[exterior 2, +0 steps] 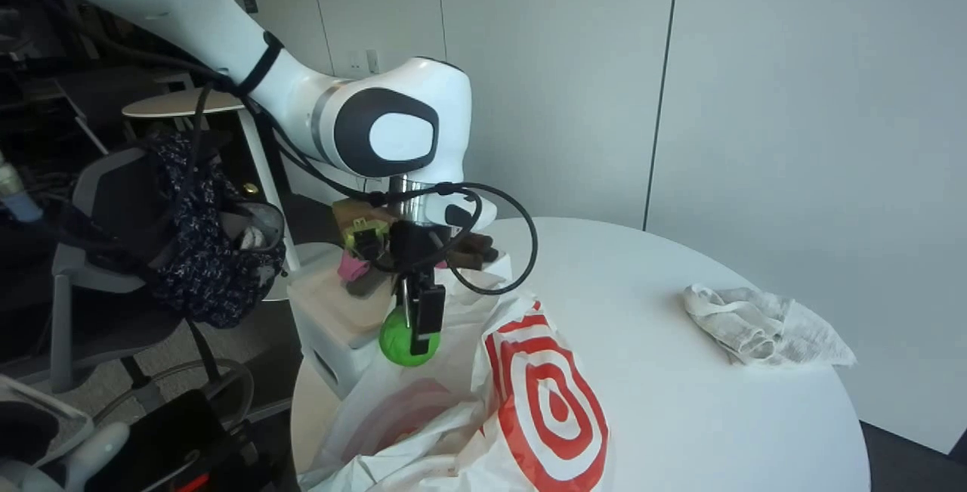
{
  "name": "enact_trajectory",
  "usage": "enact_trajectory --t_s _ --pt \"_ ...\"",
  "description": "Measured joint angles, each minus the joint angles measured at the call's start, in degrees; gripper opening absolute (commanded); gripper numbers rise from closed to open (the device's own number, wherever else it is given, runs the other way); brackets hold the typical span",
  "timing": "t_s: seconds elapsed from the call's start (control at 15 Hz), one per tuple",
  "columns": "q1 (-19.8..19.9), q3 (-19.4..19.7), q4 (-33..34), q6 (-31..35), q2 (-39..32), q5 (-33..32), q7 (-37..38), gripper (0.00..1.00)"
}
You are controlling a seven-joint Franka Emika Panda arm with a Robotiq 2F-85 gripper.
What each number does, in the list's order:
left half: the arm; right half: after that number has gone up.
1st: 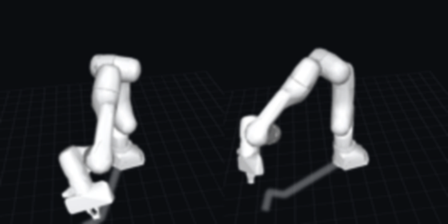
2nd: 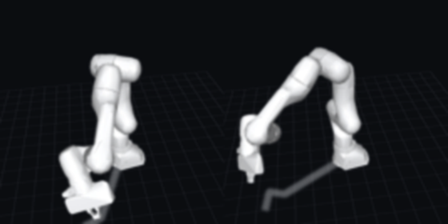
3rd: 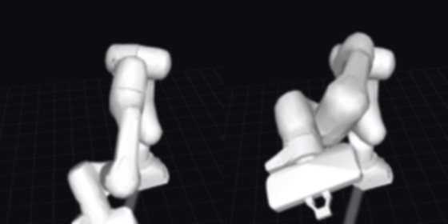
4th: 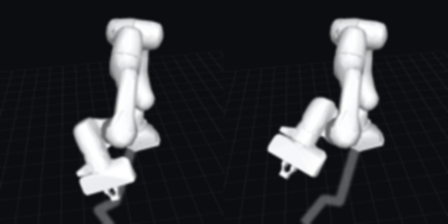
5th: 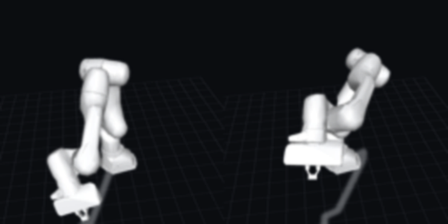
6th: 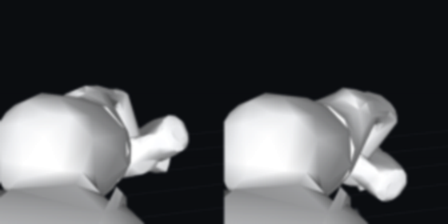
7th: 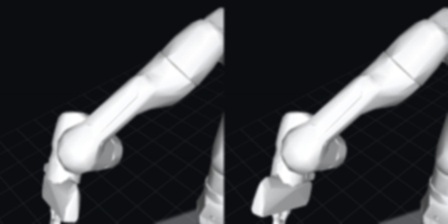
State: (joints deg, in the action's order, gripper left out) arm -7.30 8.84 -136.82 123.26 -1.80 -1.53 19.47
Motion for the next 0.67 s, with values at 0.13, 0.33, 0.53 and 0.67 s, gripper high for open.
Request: enact_trajectory --t_s 0.13,0.33,0.53,0.67 --pt "0.8 -2.6 -0.9 2.0 3.0 2.2 -3.1 0.60" --pt "0.9 -5.9 -2.1 7.6 4.2 8.2 -9.4 0.60" --pt "0.7 -9.1 -2.9 12.7 3.2 15.9 -17.6 0.60" --pt "0.5 -10.8 -3.0 15.1 2.1 20.4 -22.6 0.60"
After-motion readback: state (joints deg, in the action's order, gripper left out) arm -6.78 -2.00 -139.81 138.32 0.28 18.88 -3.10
